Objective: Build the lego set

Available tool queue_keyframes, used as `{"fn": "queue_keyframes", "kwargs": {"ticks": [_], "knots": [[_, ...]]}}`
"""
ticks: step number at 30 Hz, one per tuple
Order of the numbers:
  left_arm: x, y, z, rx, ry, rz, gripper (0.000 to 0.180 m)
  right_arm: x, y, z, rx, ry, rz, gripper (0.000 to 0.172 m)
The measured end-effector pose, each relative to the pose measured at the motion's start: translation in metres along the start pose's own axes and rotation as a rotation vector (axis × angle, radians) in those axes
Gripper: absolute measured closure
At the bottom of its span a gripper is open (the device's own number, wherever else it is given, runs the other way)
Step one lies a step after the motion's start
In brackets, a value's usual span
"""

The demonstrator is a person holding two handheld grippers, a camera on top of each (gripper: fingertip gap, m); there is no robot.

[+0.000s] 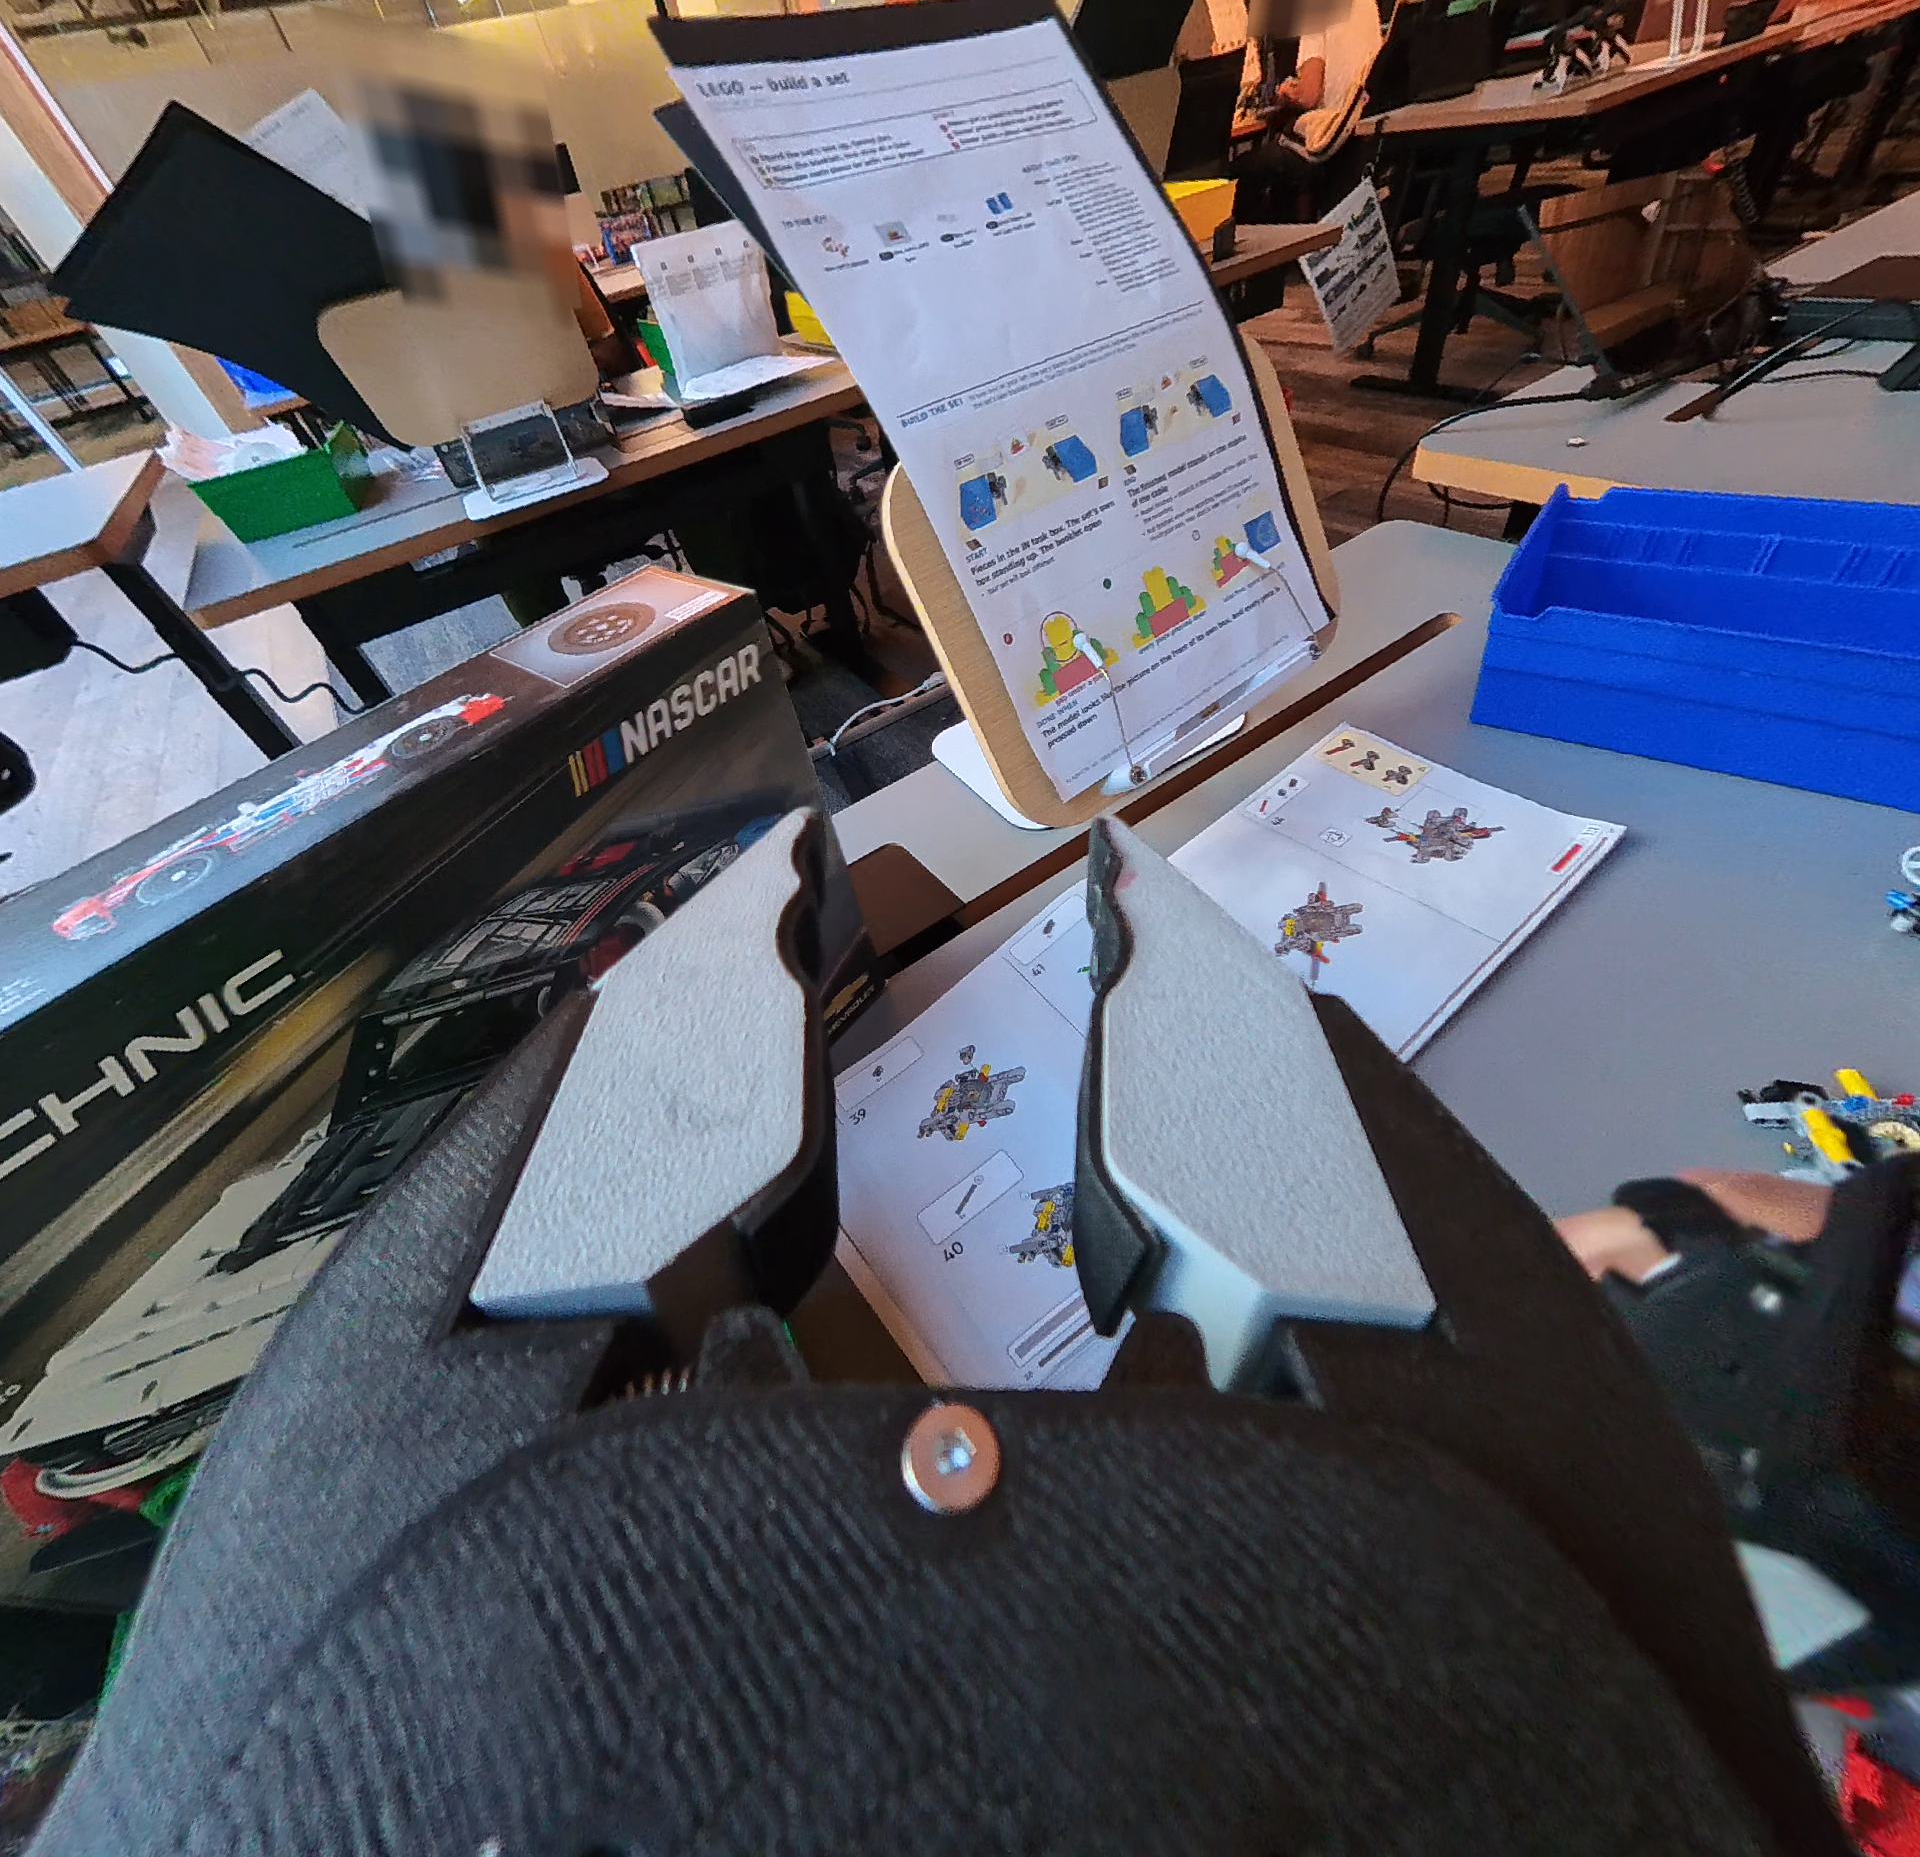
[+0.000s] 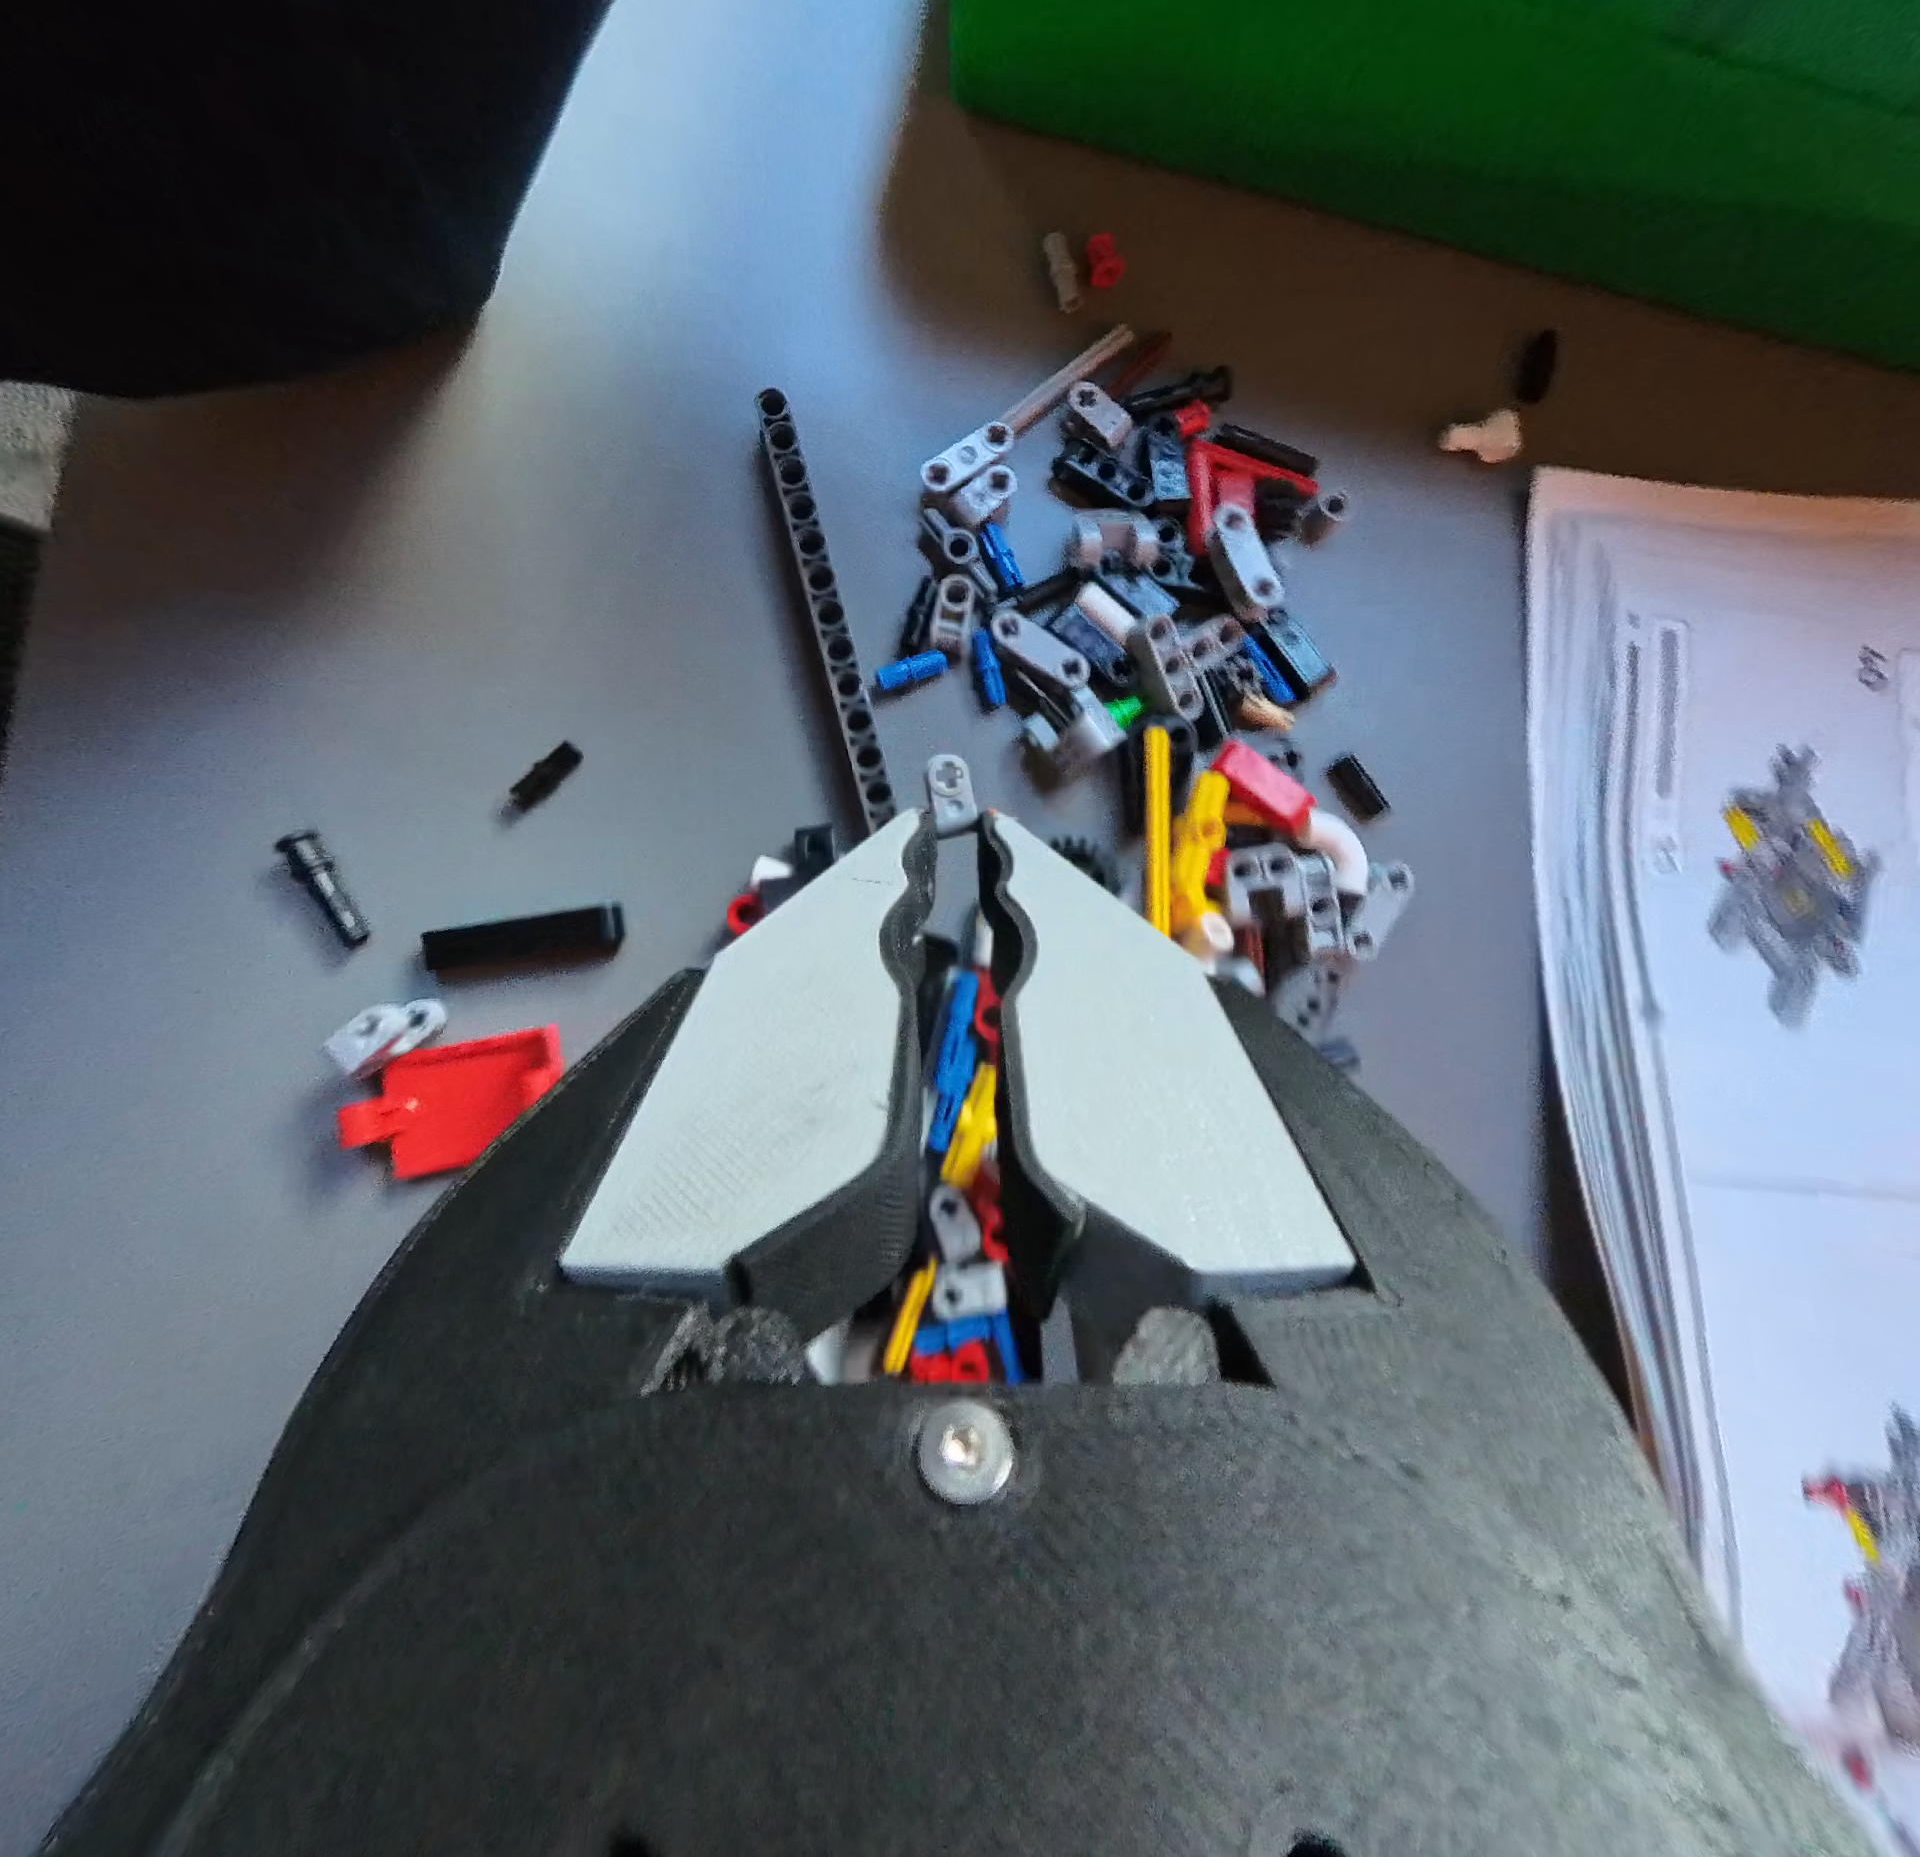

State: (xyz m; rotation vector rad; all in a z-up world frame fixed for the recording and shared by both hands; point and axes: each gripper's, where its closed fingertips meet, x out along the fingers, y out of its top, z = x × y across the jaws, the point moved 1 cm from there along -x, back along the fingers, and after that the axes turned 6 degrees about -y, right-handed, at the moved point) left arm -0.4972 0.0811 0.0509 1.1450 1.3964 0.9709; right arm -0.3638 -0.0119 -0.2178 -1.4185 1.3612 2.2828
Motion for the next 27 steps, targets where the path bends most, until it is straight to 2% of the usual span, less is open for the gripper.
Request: {"fn": "queue_keyframes", "kwargs": {"ticks": [3, 6, 12, 17, 23, 27], "knots": [[0.002, -0.004, -0.003, -0.022, -0.006, -0.007, 0.132, -0.034, -0.014, 0.010, 0.084, -0.065, 0.043, 0.167], [0.007, -0.010, -0.006, -0.020, 0.006, -0.038, 0.131, -0.069, -0.045, 0.015, 0.195, -0.136, 0.038, 0.167], [0.023, -0.020, -0.005, -0.015, 0.012, -0.091, 0.131, -0.120, -0.103, -0.015, 0.343, -0.170, 0.041, 0.166], [0.040, -0.049, -0.018, -0.016, 0.056, -0.219, 0.129, -0.141, -0.127, -0.026, 0.345, -0.253, 0.093, 0.166], [0.055, -0.067, -0.024, -0.039, 0.060, -0.278, 0.129, -0.144, -0.145, -0.019, 0.349, -0.313, 0.183, 0.166], [0.067, -0.076, -0.018, -0.035, 0.031, -0.319, 0.128, -0.138, -0.134, -0.025, 0.327, -0.285, 0.276, 0.167]]}}
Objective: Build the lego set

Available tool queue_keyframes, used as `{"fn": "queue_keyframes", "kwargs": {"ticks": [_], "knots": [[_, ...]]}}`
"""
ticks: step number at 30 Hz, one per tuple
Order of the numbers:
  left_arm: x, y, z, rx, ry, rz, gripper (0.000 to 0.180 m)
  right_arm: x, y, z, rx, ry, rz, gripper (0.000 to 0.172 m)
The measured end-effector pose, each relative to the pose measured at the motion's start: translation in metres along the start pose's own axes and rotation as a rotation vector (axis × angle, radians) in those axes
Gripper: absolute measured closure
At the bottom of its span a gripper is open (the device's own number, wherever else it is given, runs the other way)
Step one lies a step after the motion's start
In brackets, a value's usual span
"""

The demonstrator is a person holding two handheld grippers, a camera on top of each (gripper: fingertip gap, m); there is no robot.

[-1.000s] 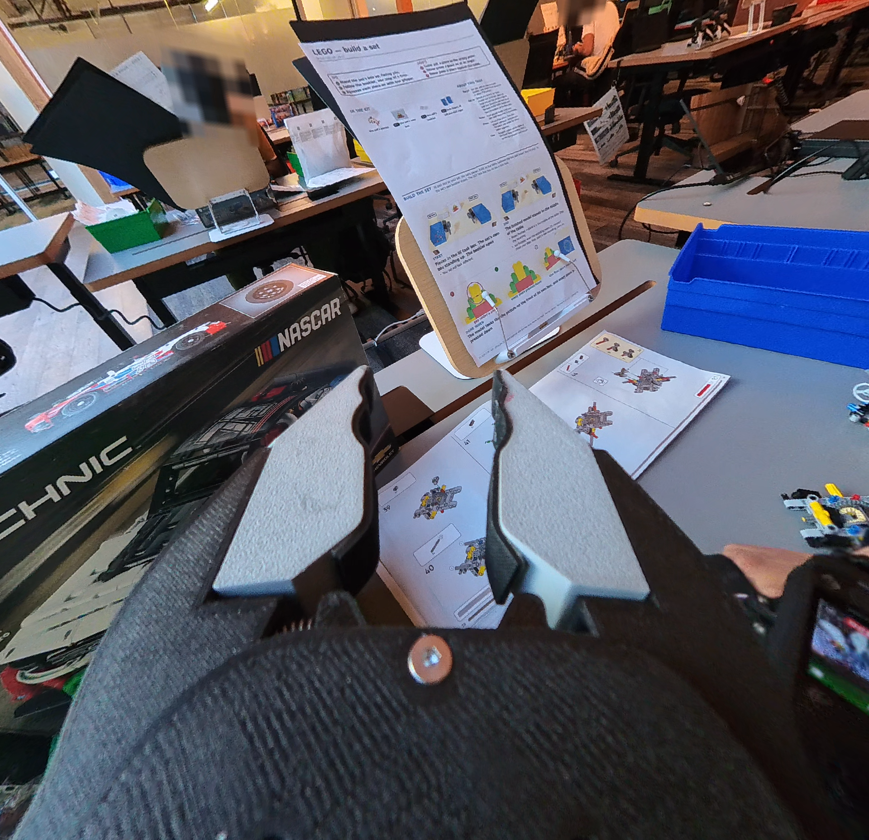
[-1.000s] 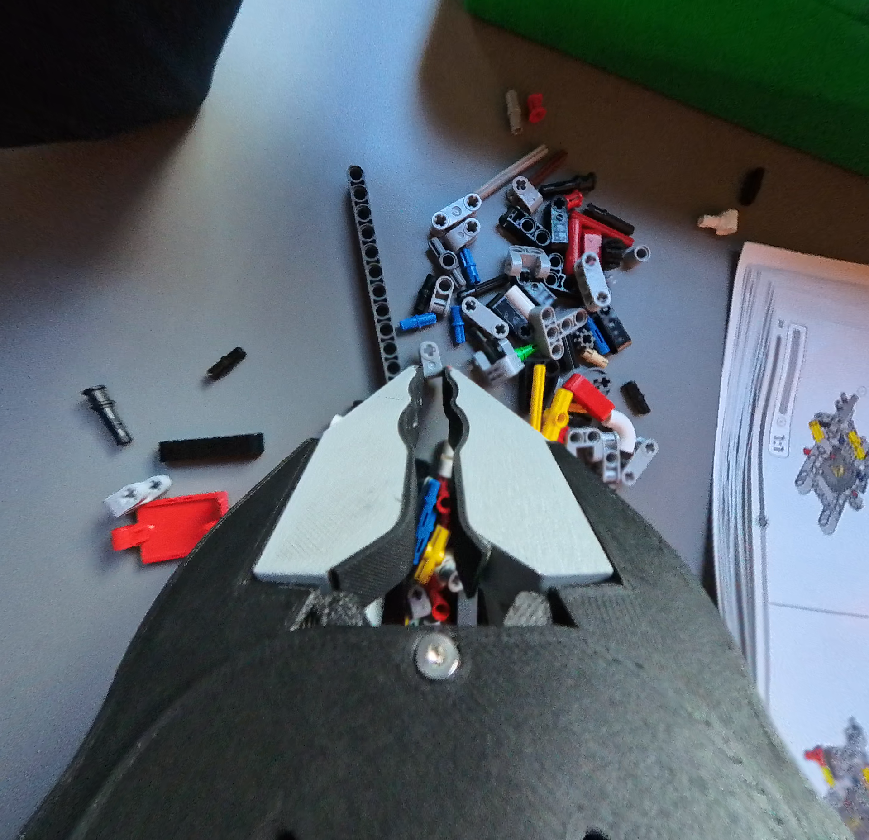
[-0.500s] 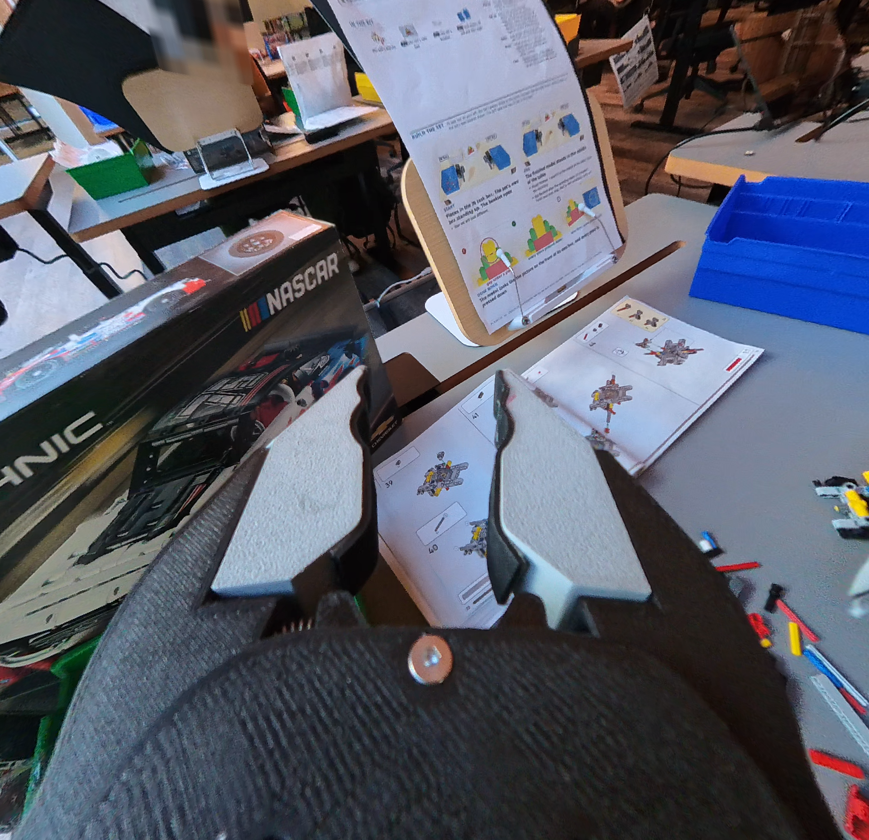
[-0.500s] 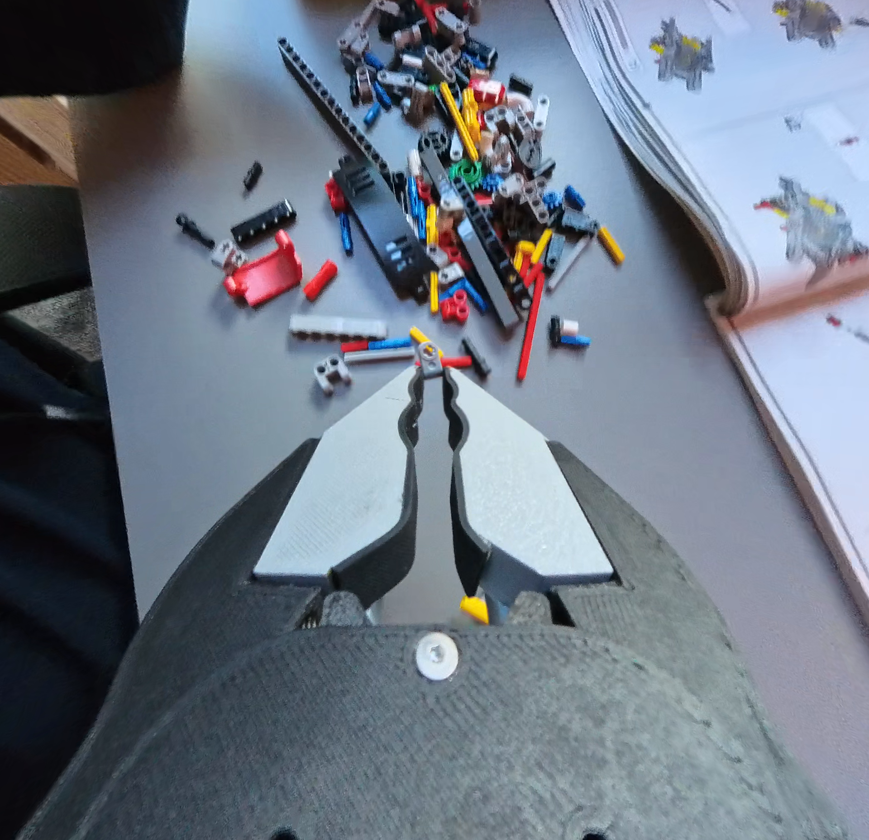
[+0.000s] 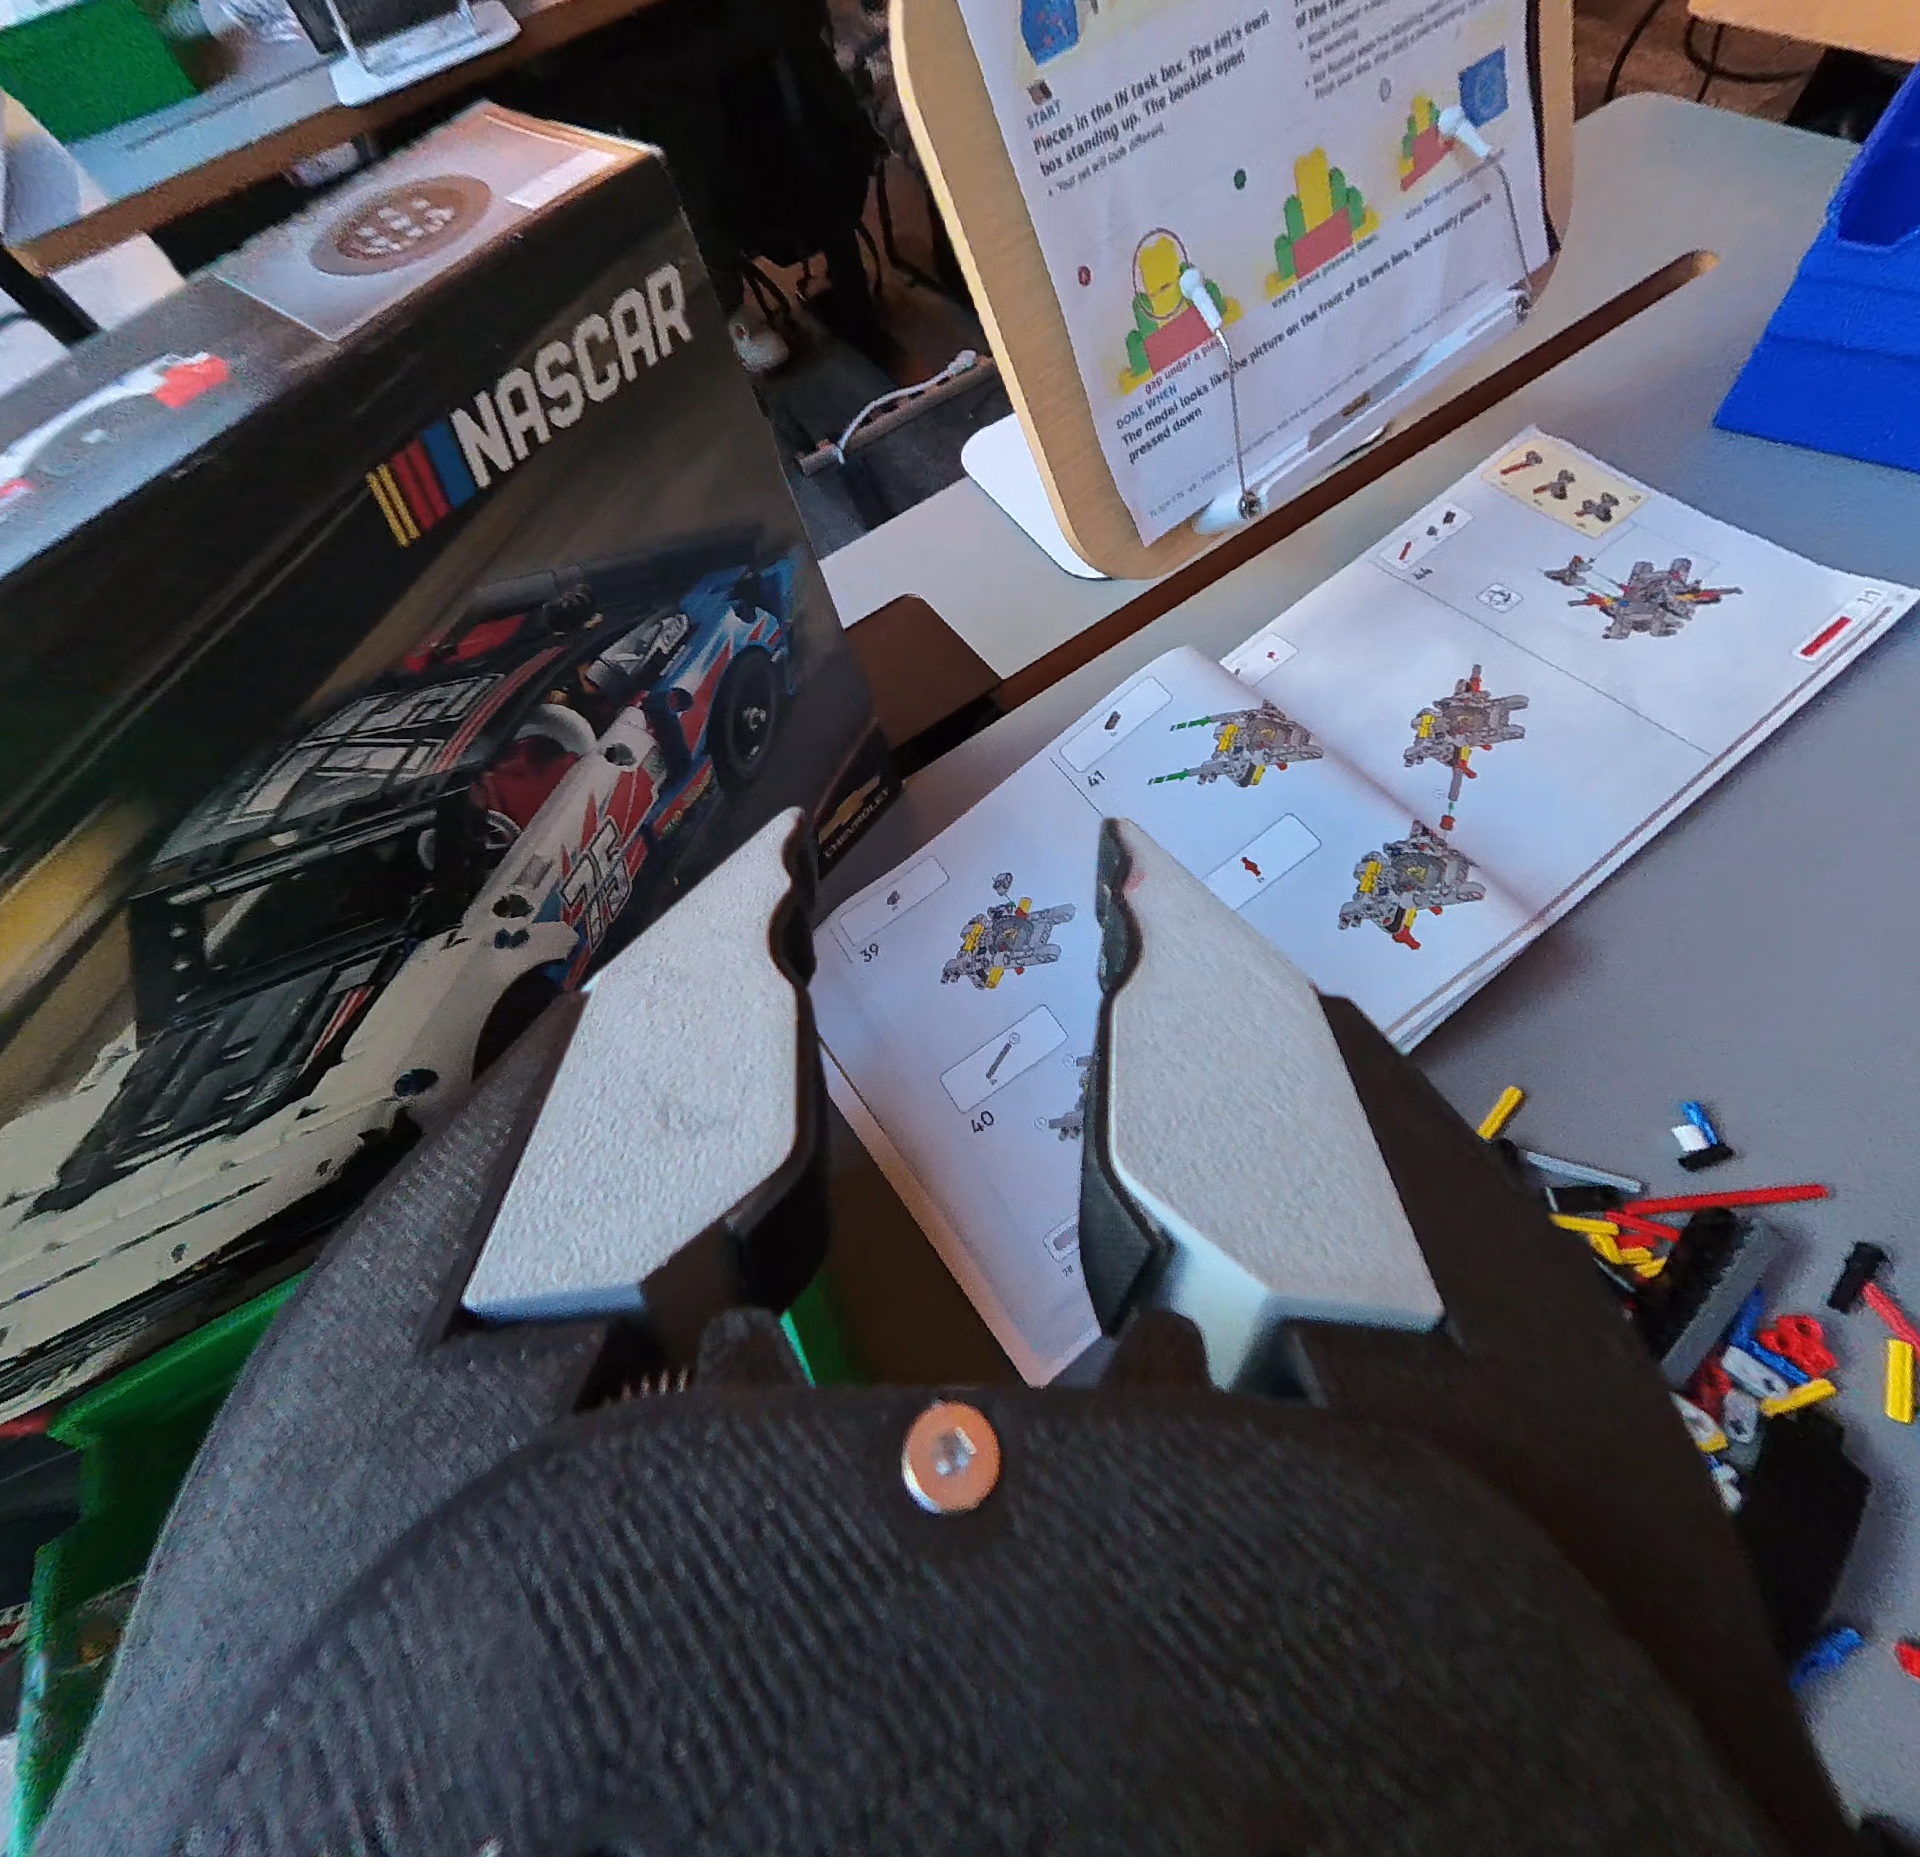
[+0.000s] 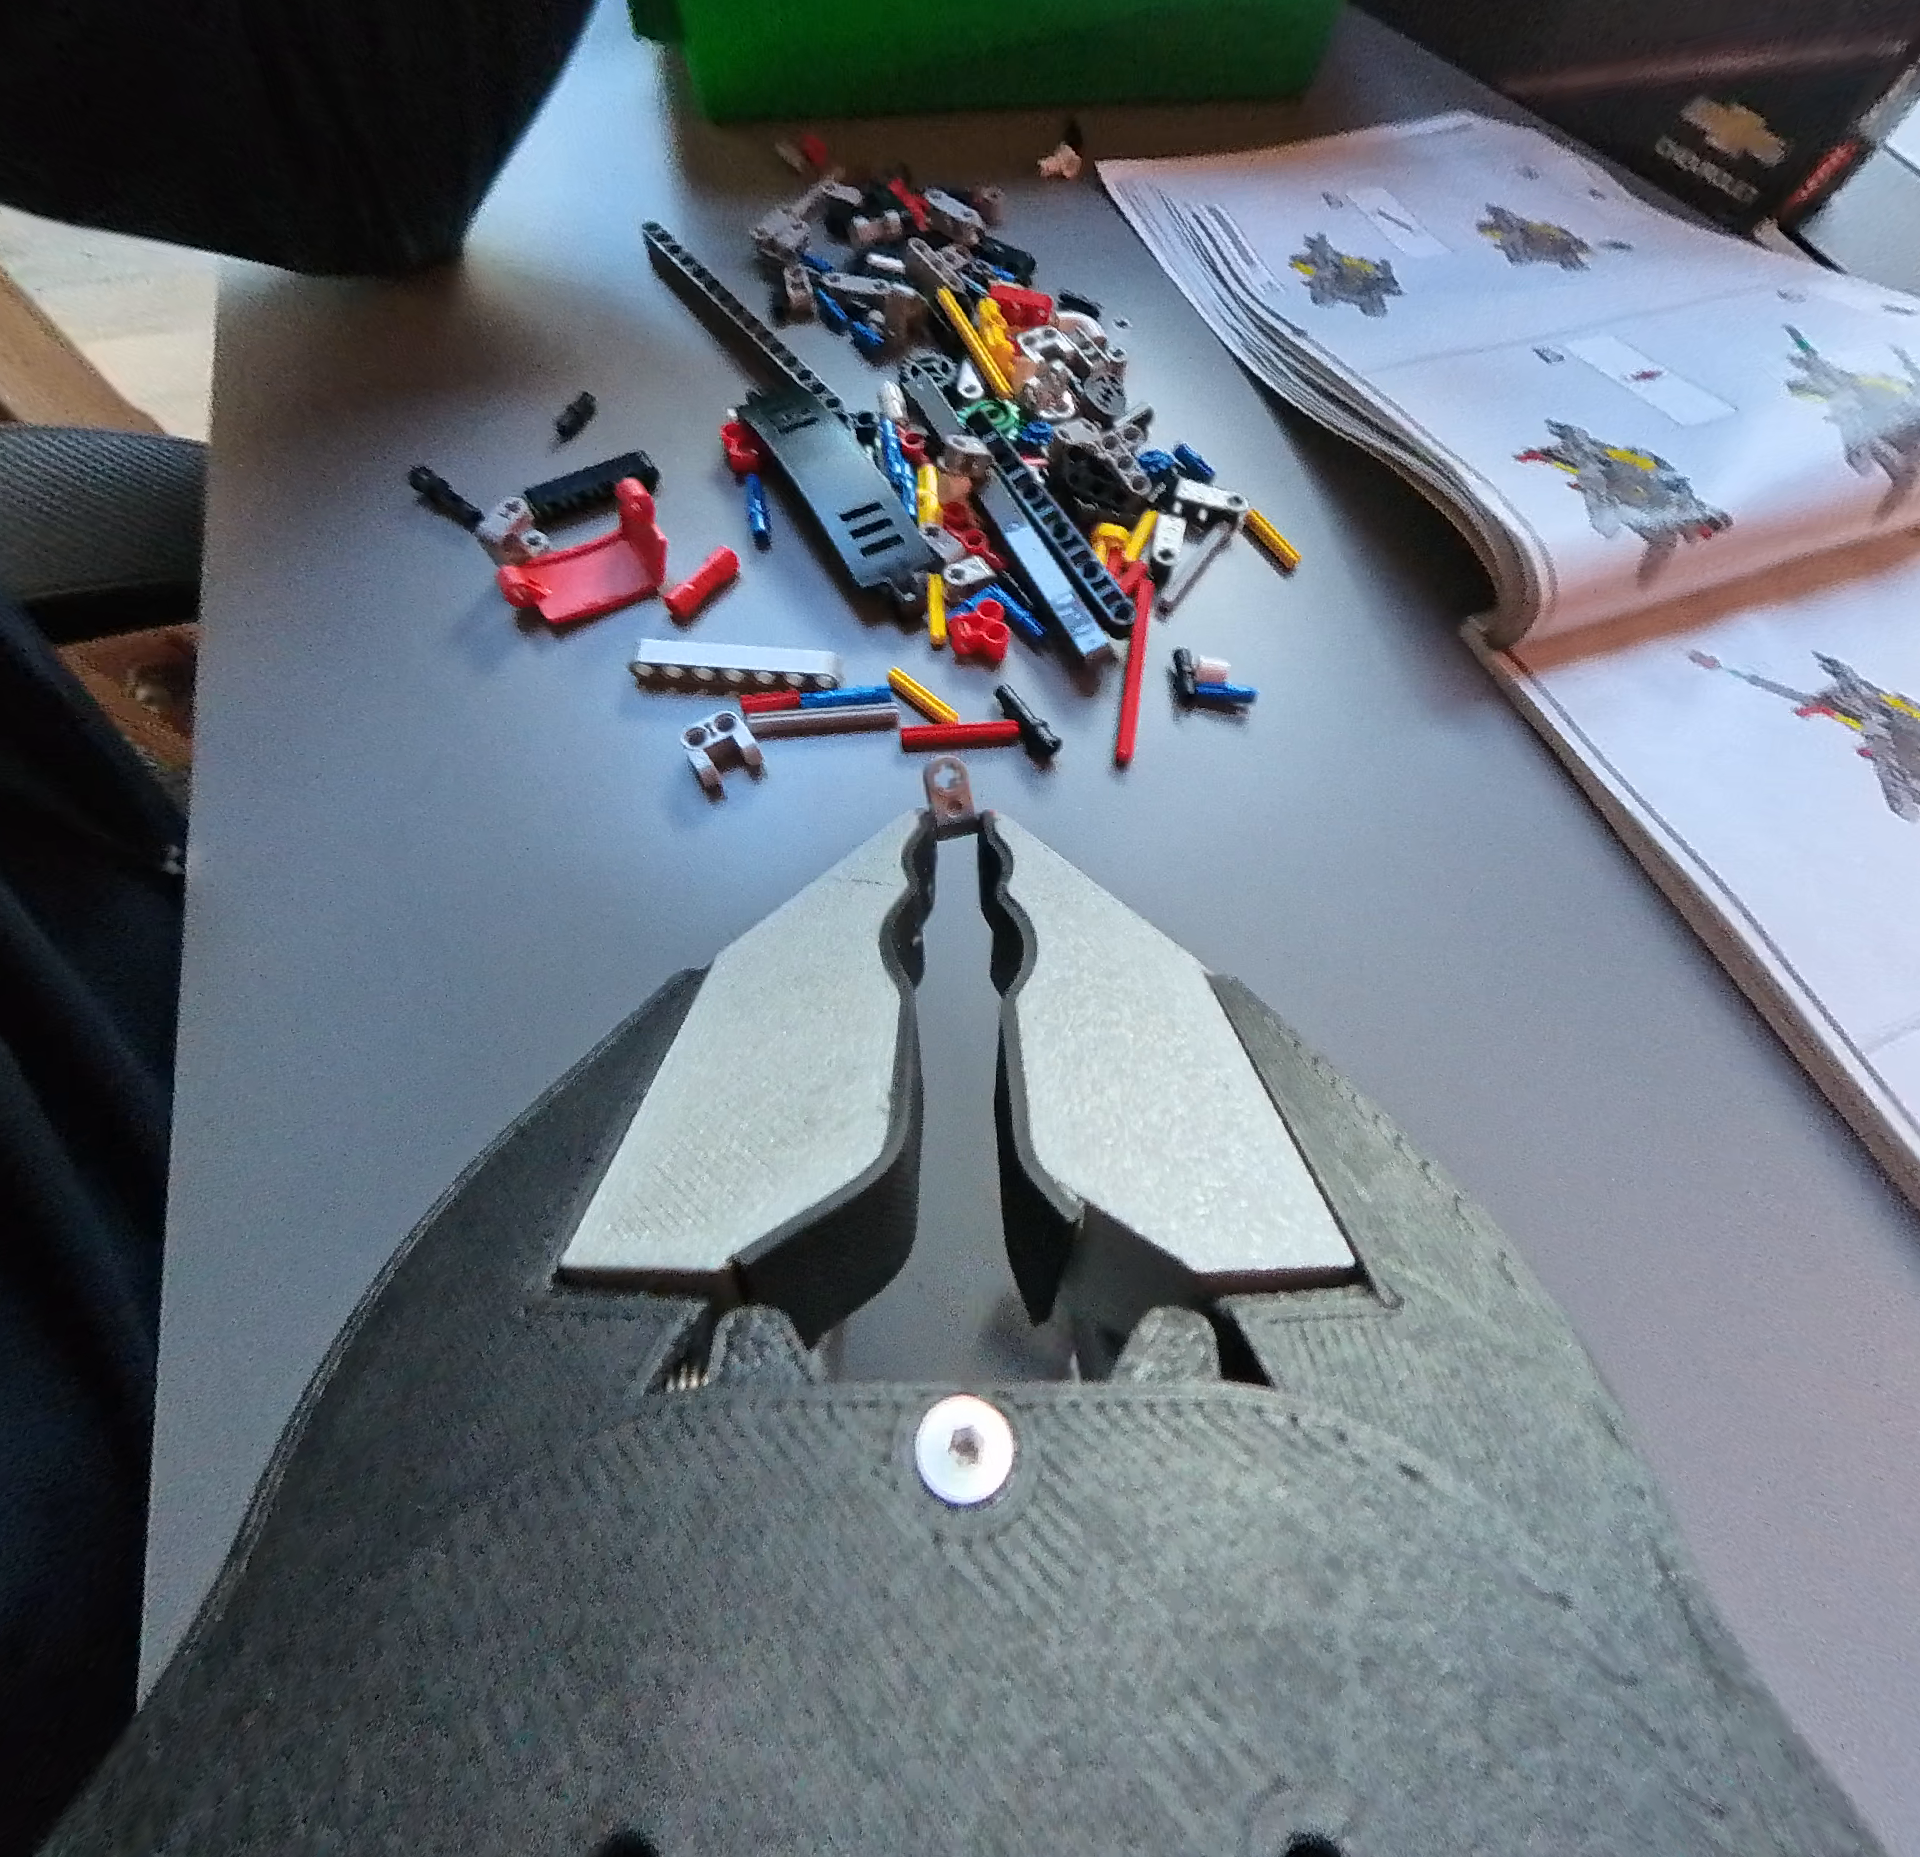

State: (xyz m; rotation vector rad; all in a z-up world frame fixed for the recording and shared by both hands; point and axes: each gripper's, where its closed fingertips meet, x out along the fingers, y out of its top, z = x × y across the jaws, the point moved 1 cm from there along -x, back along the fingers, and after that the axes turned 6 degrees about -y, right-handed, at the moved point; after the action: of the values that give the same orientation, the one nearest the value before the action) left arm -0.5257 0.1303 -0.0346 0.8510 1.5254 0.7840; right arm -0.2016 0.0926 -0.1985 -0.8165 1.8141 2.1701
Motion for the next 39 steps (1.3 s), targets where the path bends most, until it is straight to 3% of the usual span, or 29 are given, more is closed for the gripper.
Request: {"fn": "queue_keyframes", "kwargs": {"ticks": [7, 13, 19, 23, 28, 31, 34, 39], "knots": [[0.012, -0.026, -0.019, 0.004, 0.067, -0.125, 0.129, 0.005, -0.001, -0.011, -0.006, -0.013, 0.066, 0.166], [0.017, -0.021, 0.002, 0.063, 0.024, -0.149, 0.130, -0.030, 0.000, -0.003, 0.074, -0.127, 0.143, 0.167], [-0.011, -0.017, 0.021, 0.144, 0.033, -0.126, 0.128, -0.066, -0.010, 0.015, 0.226, -0.233, 0.276, 0.167], [-0.025, -0.015, 0.098, 0.203, -0.120, -0.051, 0.139, -0.089, -0.012, 0.033, 0.303, -0.255, 0.278, 0.167], [-0.019, -0.046, 0.255, 0.424, -0.425, -0.091, 0.149, -0.101, -0.005, 0.030, 0.585, 0.025, 0.323, 0.167], [-0.014, -0.071, 0.317, 0.556, -0.478, -0.135, 0.151, -0.108, -0.005, 0.025, 0.680, 0.111, 0.351, 0.167], [-0.010, -0.079, 0.383, 0.541, -0.630, -0.094, 0.150, -0.118, 0.002, 0.012, 0.755, 0.221, 0.404, 0.167], [0.006, -0.057, 0.419, 0.617, -0.472, 0.069, 0.140, -0.127, 0.002, -0.003, 0.904, 0.327, 0.428, 0.168]]}}
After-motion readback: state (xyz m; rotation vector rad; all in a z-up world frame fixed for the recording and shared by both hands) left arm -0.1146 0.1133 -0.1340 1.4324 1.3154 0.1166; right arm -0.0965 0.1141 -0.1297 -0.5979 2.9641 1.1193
